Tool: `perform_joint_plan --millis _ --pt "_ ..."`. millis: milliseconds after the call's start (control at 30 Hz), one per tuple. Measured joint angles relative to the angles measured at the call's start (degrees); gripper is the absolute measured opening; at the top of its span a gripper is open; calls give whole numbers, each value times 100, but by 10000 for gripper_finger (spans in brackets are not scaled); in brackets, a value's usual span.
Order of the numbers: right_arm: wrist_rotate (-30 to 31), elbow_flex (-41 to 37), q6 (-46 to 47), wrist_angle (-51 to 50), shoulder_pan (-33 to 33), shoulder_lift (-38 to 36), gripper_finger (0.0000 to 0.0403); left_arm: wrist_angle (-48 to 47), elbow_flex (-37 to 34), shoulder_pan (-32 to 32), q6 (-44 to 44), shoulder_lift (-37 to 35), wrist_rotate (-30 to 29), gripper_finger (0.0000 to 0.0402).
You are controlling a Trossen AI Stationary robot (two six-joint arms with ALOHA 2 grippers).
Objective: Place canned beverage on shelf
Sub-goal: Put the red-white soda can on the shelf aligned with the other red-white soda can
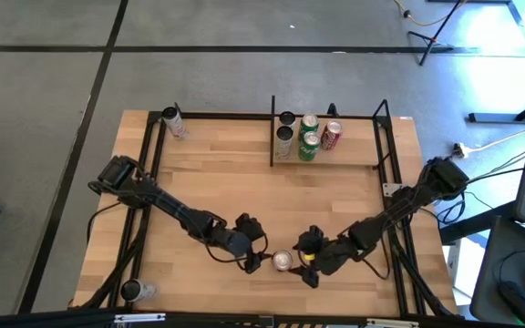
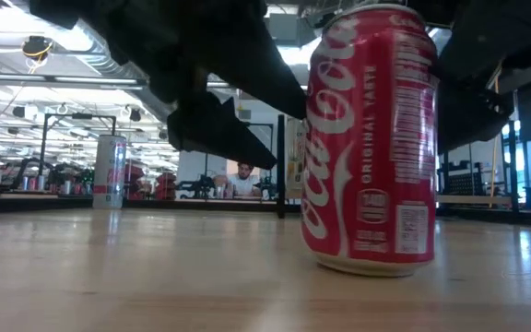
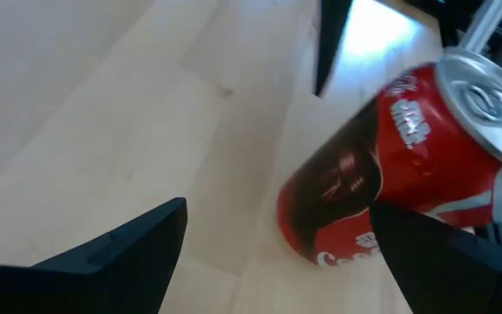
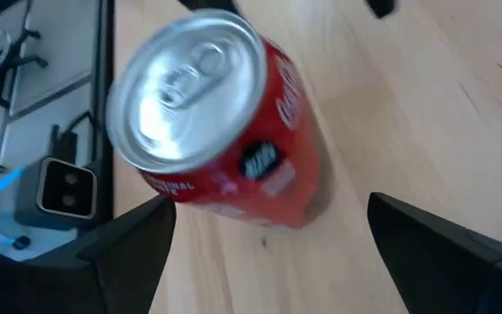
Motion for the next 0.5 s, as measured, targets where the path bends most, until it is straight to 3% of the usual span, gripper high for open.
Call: perform_joint_plan --millis 400,500 --pt "-85 0 -214 -780 -524 -306 363 148 2 -210 -7 -6 156 364" --pt "-335 0 -285 -904 -603 -381 363 78 4 -205 -10 -7 204 364"
